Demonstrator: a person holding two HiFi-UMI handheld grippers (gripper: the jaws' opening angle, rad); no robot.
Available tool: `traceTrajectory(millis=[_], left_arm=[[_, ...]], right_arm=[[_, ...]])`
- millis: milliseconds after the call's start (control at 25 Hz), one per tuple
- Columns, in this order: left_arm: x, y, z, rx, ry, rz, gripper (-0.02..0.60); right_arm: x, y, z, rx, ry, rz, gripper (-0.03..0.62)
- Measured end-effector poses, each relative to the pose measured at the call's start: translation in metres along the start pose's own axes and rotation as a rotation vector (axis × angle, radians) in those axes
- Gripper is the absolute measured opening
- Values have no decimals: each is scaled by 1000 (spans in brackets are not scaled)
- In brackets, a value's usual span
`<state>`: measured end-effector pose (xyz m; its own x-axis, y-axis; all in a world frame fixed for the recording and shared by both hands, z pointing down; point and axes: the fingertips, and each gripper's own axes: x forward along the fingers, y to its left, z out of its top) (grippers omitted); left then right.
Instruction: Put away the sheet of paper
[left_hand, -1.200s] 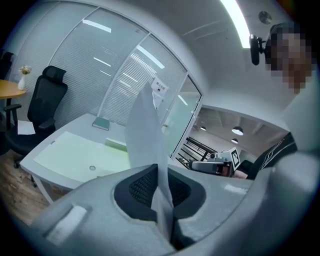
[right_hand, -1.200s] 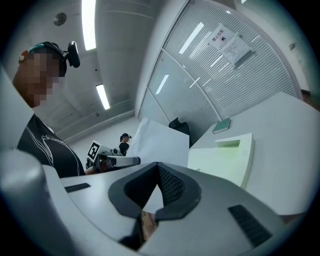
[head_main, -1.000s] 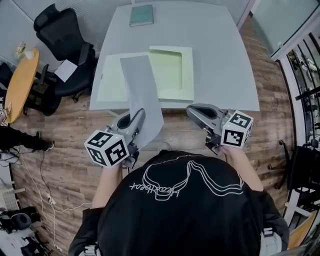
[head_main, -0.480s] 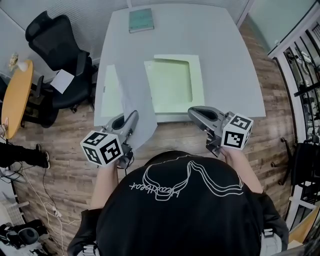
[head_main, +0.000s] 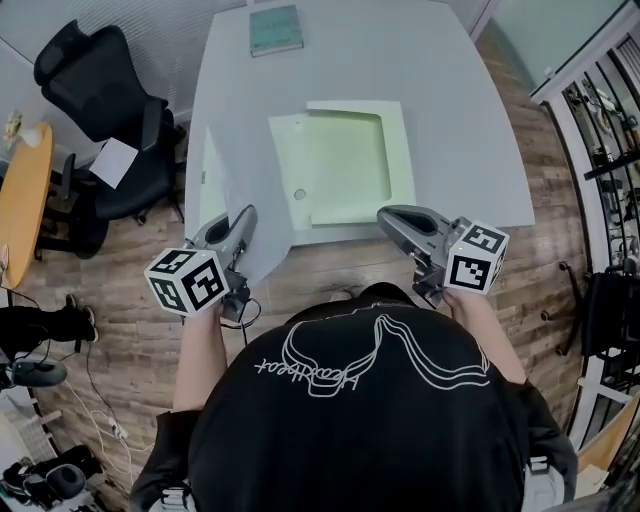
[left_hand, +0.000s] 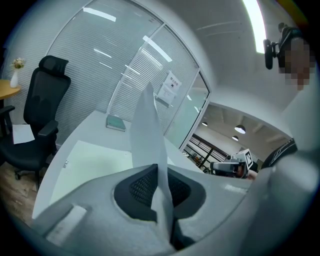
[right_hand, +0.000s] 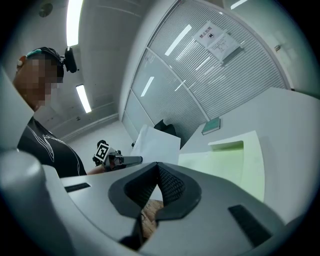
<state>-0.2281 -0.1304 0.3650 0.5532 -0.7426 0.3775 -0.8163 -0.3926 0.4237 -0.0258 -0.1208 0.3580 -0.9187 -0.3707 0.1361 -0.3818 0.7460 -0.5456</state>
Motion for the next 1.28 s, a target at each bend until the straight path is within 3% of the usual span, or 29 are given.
traceTrajectory(millis=[480, 1040, 1280], left_arm=[[18, 41, 10, -112, 3, -18, 11], [60, 60, 13, -193, 82, -43, 11], [87, 68, 21, -282, 81, -101, 11]], right_arm=[[13, -37, -1, 79, 14, -28, 9], [28, -97, 6, 225, 31, -34, 8], [40, -129, 9, 257, 37, -37, 9]])
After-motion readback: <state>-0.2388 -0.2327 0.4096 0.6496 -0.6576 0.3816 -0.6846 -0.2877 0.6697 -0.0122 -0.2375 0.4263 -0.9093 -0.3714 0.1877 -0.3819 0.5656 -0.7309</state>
